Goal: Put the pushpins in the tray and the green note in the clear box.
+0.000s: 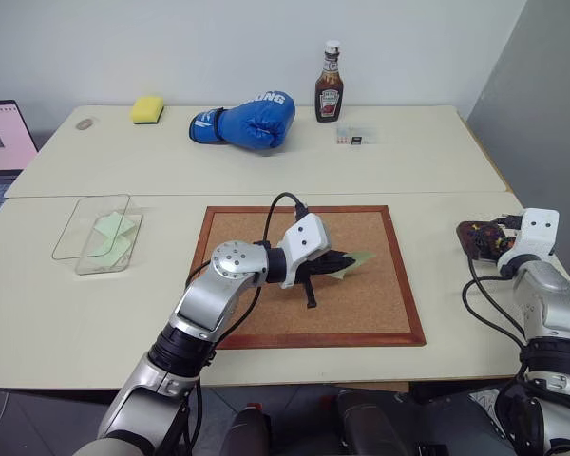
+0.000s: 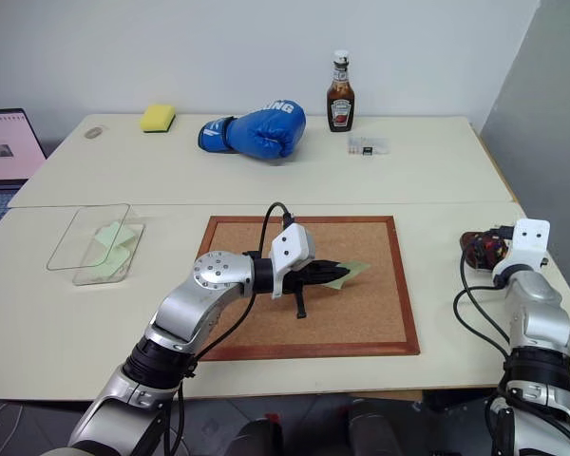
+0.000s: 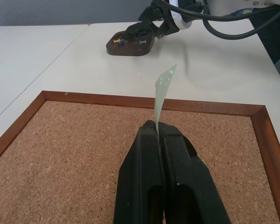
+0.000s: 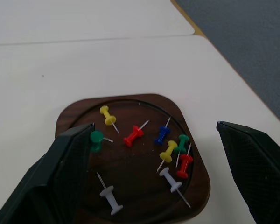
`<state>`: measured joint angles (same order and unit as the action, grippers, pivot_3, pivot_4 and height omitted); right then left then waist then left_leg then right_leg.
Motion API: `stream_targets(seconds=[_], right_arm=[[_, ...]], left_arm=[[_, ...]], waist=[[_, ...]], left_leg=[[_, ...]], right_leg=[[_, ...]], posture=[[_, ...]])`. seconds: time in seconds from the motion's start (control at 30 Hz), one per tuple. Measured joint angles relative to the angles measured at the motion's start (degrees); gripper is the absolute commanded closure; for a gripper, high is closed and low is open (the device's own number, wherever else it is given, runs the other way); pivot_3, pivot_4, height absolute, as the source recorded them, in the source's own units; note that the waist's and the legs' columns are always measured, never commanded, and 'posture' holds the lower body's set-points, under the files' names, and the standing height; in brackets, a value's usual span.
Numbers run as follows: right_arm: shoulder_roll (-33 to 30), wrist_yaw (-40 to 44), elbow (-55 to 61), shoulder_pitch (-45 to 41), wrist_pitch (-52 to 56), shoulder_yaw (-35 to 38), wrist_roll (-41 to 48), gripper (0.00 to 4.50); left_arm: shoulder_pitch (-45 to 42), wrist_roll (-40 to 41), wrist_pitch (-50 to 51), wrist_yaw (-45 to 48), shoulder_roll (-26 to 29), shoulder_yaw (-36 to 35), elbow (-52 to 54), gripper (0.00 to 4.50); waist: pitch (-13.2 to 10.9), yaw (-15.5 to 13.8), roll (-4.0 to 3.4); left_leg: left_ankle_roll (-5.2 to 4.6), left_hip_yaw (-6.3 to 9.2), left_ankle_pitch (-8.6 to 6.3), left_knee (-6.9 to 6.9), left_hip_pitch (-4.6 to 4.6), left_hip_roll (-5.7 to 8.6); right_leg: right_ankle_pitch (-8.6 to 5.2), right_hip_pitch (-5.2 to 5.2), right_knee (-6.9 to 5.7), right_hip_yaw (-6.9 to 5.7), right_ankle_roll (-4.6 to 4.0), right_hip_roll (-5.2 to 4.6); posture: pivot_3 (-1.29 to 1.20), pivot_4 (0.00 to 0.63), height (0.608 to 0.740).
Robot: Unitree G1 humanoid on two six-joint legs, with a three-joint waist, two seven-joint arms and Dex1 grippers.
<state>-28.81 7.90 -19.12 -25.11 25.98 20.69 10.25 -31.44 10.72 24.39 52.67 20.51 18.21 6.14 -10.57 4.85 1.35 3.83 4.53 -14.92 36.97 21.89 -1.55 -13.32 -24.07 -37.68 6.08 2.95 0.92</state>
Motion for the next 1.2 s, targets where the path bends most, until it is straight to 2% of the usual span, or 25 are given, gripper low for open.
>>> stream_targets(seconds=[0.3, 0.57, 0.9, 1.07, 1.2], right_arm=[[-0.15, 0.74, -0.2, -0.03, -1.54, 0.0, 0.03, 0.06], [0.12, 1.83, 5.85, -0.07, -3.26, 1.67, 3.53, 0.06], [0.1, 1.71, 6.58, 0.0, -3.06, 1.46, 3.9, 0.06], [0.32, 11.33, 18.04, 3.94, -0.67, -4.16, 8.4, 0.06], [-0.45, 21.67, 34.32, 7.55, 2.64, -14.04, 13.26, 0.06]], left_arm=[[0.0, -0.41, -0.01, -0.78, -0.04, 0.0, -0.02, 4.5], [0.0, -0.45, -0.06, -0.82, 0.03, 0.0, -0.04, 4.5], [0.0, -0.47, -0.12, -1.03, 0.26, -0.27, -0.17, 4.5], [-0.93, 1.07, 1.89, -3.14, 0.85, -5.21, -1.55, 4.5], [-3.23, 1.2, 3.07, -9.52, 4.48, -13.74, -5.2, 4.5]], waist=[[-0.01, 0.0, -0.01], [-0.02, -0.01, -0.04], [-0.03, 0.0, -0.05], [-0.05, 0.17, -0.09], [-0.07, 0.21, -0.1]], left_leg=[[0.0, 0.0, 0.0, 0.0, 0.0, 0.0], [0.0, 0.0, 0.0, 0.0, 0.0, 0.0], [0.0, 0.0, 0.0, 0.0, 0.0, 0.0], [0.0, 0.02, 0.0, -0.01, -0.02, -0.02], [0.0, 0.04, 0.0, 0.0, -0.03, -0.05]], right_leg=[[0.0, 0.0, 0.0, 0.0, 0.0, 0.0], [0.0, 0.0, 0.0, 0.0, 0.0, 0.0], [0.0, 0.0, 0.0, 0.01, 0.0, 0.0], [0.0, -0.02, -0.04, -0.01, 0.0, 0.03], [0.0, -0.02, -0.04, -0.03, 0.01, 0.03]], posture=[[0.0, 0.15, 0.74], [0.0, 0.15, 0.74], [0.0, 0.15, 0.74], [0.0, 0.15, 0.74], [0.0, 0.15, 0.74]])
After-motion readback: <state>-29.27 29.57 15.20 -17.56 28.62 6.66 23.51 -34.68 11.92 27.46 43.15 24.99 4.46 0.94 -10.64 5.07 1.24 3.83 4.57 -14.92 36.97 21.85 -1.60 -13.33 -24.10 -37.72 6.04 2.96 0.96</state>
